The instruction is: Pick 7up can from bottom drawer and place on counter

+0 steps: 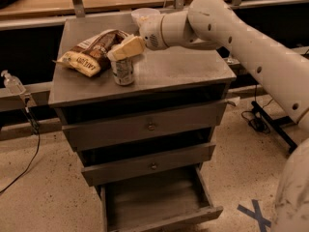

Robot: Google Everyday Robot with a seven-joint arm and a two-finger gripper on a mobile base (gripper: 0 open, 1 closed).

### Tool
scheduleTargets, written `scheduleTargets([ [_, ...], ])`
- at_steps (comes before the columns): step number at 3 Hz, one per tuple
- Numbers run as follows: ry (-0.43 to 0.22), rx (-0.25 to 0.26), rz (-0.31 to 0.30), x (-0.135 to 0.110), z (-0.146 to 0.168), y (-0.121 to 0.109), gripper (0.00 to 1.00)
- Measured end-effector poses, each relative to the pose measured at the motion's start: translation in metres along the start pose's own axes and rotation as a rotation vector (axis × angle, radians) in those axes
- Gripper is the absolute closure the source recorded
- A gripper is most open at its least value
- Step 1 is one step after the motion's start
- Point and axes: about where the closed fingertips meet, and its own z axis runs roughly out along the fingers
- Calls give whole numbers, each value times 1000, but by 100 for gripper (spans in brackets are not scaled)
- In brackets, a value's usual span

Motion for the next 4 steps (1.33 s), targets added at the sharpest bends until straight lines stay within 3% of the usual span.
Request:
scheduleTargets([
  [1,25,-66,46,13,23,14,0],
  [2,57,-133,39,18,35,40,0],
  [3,37,-194,18,24,33,64,26],
  [4,-58,-232,-23,21,22,72,49],
])
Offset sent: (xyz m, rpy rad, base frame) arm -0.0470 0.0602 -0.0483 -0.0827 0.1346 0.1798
